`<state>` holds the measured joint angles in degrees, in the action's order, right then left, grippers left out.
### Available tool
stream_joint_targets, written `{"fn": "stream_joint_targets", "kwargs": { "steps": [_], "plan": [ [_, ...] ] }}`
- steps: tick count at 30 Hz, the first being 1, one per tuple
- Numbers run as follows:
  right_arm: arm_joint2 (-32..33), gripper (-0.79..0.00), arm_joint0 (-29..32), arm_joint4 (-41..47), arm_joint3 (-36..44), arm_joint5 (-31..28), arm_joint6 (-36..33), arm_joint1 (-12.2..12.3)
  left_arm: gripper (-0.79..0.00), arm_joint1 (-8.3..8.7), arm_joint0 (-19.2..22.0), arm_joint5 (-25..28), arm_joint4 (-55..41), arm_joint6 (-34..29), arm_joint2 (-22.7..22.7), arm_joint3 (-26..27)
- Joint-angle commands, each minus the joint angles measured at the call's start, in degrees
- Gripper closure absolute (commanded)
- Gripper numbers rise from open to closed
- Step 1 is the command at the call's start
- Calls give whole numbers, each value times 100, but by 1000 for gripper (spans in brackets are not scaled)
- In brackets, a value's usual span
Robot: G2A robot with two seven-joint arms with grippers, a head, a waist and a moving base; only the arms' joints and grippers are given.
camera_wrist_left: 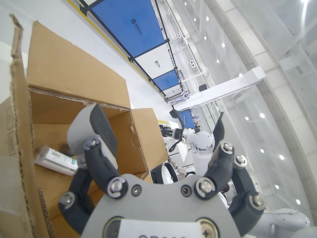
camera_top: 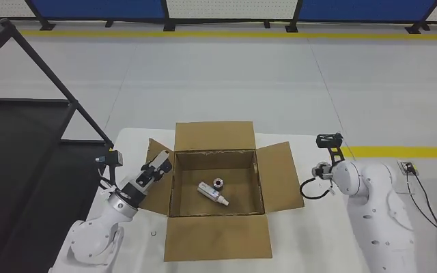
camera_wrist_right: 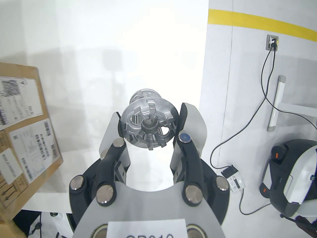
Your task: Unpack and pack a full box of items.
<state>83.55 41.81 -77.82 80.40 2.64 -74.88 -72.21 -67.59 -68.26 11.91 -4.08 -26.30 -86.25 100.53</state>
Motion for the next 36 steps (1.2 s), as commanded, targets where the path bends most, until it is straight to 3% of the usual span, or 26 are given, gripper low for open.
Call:
{"fn": "stream_joint_targets", "kwargs": {
  "steps": [1,8,23,25,28,32,36],
  "plan": [
    [-45,0,-176,-63,-463,-108,-1,5,-785,-1,11,-27,24,14,28,11],
    [-225,0,-552,-35,-1408,-385,42,-3,-785,-3,57,-98,83,49,105,35],
    [-731,0,-924,29,-2238,-516,44,-87,-785,6,18,-122,159,129,123,109],
    [-805,-83,-991,40,-2360,-524,69,-104,-785,9,-4,-117,153,139,106,122],
    [-921,-114,-1097,61,-2530,-515,107,-136,-785,13,-22,-121,150,143,91,134],
    [-1047,-246,-1213,87,-2720,-490,147,-173,-785,16,-36,-122,153,158,80,153],
    [-1119,-308,-1313,117,-2904,-499,178,-194,-785,20,-47,-118,141,158,61,154]
  ]
}}
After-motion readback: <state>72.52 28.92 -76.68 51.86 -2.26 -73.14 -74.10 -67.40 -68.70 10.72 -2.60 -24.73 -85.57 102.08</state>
